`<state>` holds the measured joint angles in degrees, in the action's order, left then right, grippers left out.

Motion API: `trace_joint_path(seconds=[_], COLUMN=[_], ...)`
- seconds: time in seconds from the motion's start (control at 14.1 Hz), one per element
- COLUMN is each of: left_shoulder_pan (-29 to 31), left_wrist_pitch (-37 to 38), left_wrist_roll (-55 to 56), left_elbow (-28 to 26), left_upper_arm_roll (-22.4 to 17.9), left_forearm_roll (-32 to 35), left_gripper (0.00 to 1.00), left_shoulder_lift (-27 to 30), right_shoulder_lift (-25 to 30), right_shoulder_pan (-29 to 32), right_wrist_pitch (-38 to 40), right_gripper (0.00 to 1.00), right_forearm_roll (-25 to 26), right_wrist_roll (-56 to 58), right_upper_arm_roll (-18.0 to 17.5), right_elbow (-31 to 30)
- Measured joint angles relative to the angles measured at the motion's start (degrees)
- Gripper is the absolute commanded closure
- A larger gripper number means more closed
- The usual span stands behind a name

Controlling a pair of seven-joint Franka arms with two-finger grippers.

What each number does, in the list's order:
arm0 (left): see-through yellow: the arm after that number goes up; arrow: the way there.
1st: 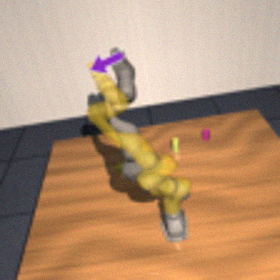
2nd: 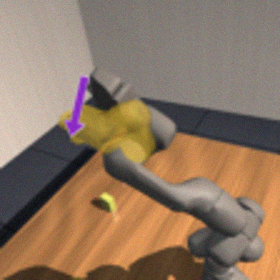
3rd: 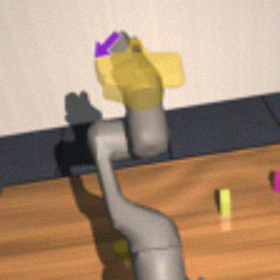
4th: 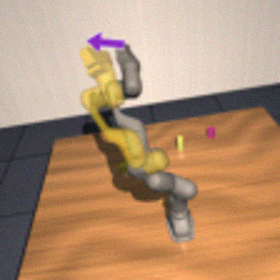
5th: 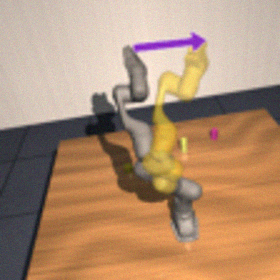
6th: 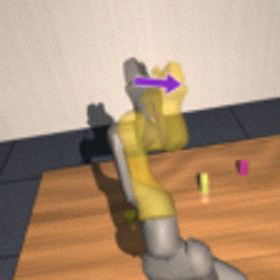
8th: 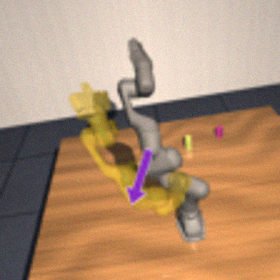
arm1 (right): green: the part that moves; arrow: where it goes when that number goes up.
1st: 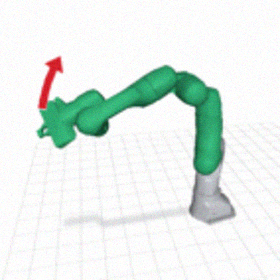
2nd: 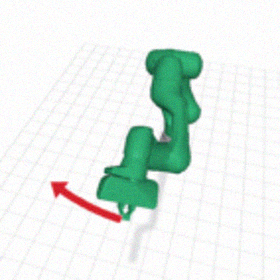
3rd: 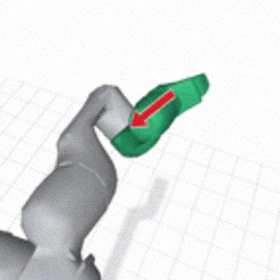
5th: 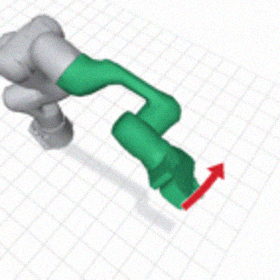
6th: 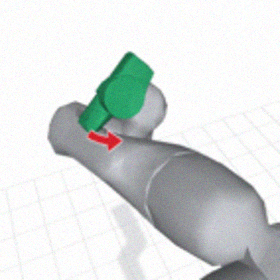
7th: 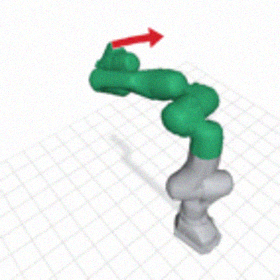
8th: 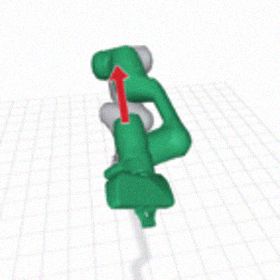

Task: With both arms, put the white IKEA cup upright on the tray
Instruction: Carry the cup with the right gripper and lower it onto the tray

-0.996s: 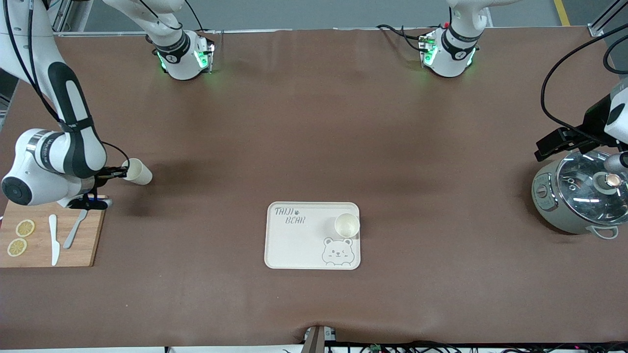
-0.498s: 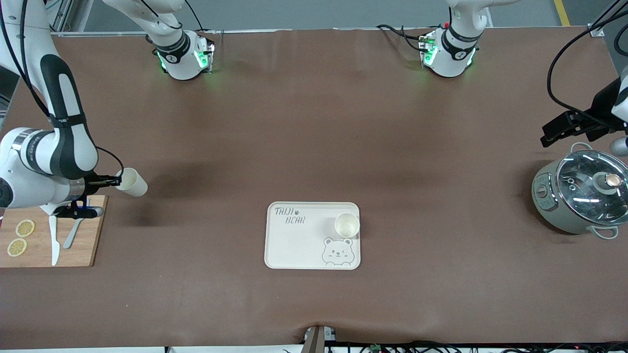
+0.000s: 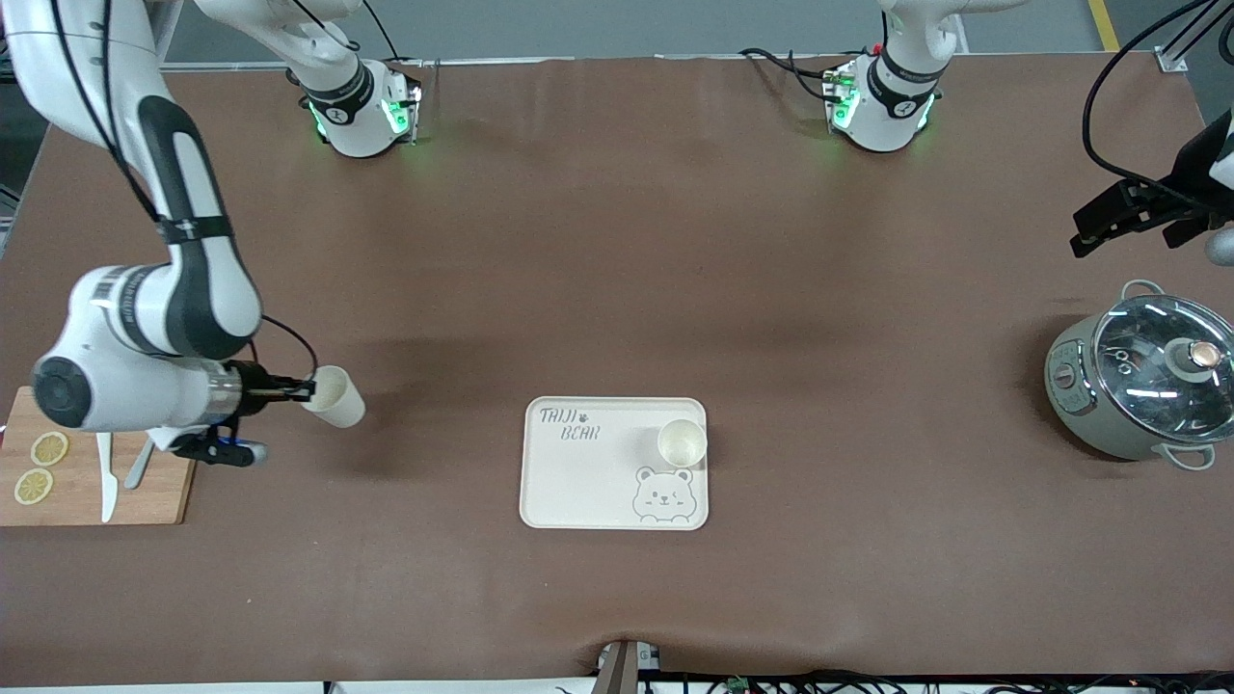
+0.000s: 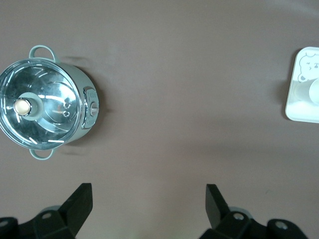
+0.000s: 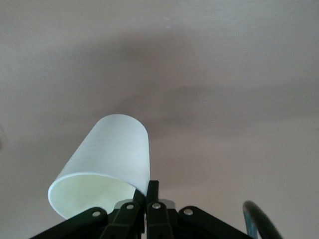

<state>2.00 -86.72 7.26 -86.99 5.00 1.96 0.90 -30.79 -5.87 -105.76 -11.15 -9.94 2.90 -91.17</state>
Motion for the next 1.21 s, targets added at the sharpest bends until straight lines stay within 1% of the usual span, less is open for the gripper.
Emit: trace_joint_path(seconds=[0.07, 0.21, 0.36, 0.5, 0.64, 0.71, 0.92, 1.0, 1.21], left_shoulder_pan=[-0.3, -1.0, -1.2, -1.2, -1.3, -1.5, -2.0, -2.0, -2.0], left_wrist_pitch=[0.0, 0.0, 0.0, 0.0, 0.0, 0.0, 0.0, 0.0, -0.1], left_wrist_roll=[-0.3, -0.5, -0.5, -0.5, -0.6, -0.6, -0.6, -0.6, -0.6], left_elbow=[-0.9, -2.3, -3.5, -4.2, -4.6, -4.7, -5.2, -5.2, -5.2], left_upper_arm_roll=[-0.6, -1.7, -2.4, -2.5, -2.4, -2.4, -2.4, -2.4, -2.4], left_forearm_roll=[0.0, 0.0, 0.0, 0.0, 0.0, 0.0, 0.0, 0.0, 0.0], left_gripper=[0.0, 0.0, 0.0, 0.0, 0.0, 0.0, 0.0, 0.0, 0.0], left_shoulder_lift=[0.6, 1.6, 2.7, 3.9, 4.4, 4.3, 3.9, 3.7, 3.4], right_shoulder_lift=[-1.9, -5.2, -6.7, -7.3, -7.6, -7.8, -10.1, -11.2, -13.7], right_shoulder_pan=[-1.2, -3.3, -5.5, -7.8, -10.4, -11.7, -15.3, -16.3, -18.2], right_wrist_pitch=[-0.2, -0.8, -4.0, -7.4, -8.7, -8.9, -10.2, -11.2, -13.7], right_gripper=[1.0, 1.0, 1.0, 1.0, 1.0, 1.0, 1.0, 1.0, 1.0], right_forearm_roll=[-0.7, -4.6, -6.5, -6.8, -7.1, -8.3, -15.1, -16.4, -17.1], right_wrist_roll=[-3.1, -8.3, -13.6, -20.0, -27.2, -30.7, -38.9, -41.0, -46.5], right_upper_arm_roll=[0.0, 0.0, -0.1, -0.1, -0.1, -0.2, -0.3, -0.3, -0.3], right_elbow=[1.9, 5.5, 7.7, 8.3, 8.6, 9.1, 11.9, 12.7, 13.8])
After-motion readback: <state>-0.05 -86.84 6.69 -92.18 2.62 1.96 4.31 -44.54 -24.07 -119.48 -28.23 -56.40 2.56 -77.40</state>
